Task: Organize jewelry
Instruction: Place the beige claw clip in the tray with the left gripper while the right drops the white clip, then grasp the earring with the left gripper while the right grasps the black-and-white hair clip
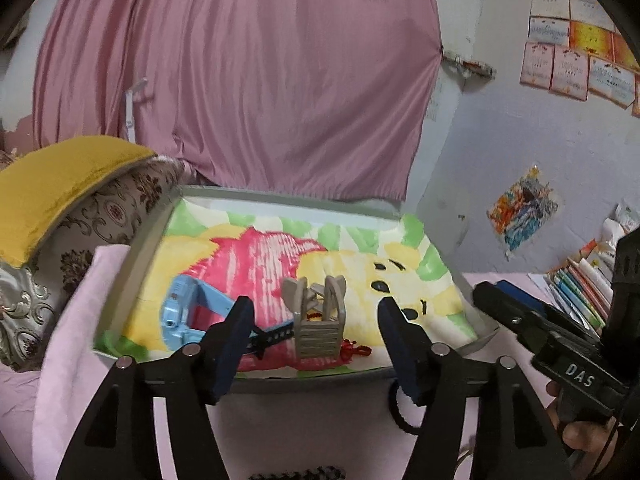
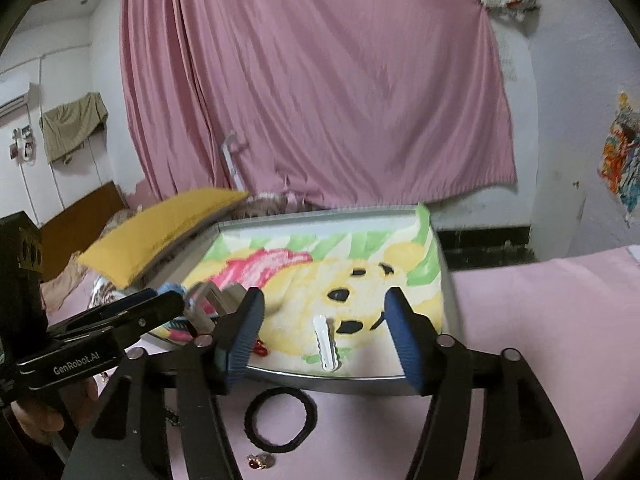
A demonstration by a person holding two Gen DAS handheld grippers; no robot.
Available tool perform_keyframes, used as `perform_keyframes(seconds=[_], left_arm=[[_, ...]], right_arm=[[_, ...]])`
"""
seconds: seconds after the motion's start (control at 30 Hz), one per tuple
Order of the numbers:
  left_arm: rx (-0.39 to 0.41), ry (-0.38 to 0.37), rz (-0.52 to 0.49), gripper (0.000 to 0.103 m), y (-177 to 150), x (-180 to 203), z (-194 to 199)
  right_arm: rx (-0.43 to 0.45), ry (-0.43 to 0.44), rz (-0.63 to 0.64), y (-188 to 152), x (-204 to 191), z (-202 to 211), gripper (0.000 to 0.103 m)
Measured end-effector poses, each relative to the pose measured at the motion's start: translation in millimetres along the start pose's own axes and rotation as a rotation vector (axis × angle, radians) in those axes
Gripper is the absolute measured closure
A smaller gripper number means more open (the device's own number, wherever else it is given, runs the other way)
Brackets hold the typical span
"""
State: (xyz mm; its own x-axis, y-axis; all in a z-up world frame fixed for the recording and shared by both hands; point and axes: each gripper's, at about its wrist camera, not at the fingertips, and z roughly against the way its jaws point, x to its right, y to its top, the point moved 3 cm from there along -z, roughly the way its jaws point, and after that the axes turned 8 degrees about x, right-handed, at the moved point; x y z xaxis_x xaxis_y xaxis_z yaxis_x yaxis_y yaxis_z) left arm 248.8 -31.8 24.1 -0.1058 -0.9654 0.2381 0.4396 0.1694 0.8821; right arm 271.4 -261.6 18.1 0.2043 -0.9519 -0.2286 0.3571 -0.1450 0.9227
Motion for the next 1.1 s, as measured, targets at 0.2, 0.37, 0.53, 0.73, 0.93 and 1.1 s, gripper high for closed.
perform_keyframes(seconds=[0.2, 0.37, 0.53, 0.73, 0.93, 1.1], left_arm=[[0.129, 0.043, 0.01, 0.009, 7.2, -11.3, 33.1], [0.208, 0.082, -0.02, 0.001, 8.2, -16.8, 59.3], [0.245, 0.107, -0.059, 0.001, 3.8, -24.9, 84.8], [0.263, 0.137, -0.077, 0.001, -4.2, -40.6, 111.6], [0.218, 0.17, -0.074, 0.001, -16.4, -64.0, 128.4], [0.131, 0.175, -0.046, 0.001, -28.9, -85.8, 126.6]], right_arm=[[0.08, 0.007, -0.007, 0.7, -7.0, 25.9, 0.012], [0.12, 0.007, 0.012, -3.4, -16.8, 41.9, 0.004], [0.129, 0.023, 0.062, -10.8, -35.0, 53.7, 0.004], [0.116, 0.04, 0.092, -23.2, -56.1, 63.1, 0.004], [0.009, 0.066, 0.127, -42.5, -76.6, 50.5, 0.004], [-0.102, 0.11, 0.141, -50.3, -86.0, 36.8, 0.004]])
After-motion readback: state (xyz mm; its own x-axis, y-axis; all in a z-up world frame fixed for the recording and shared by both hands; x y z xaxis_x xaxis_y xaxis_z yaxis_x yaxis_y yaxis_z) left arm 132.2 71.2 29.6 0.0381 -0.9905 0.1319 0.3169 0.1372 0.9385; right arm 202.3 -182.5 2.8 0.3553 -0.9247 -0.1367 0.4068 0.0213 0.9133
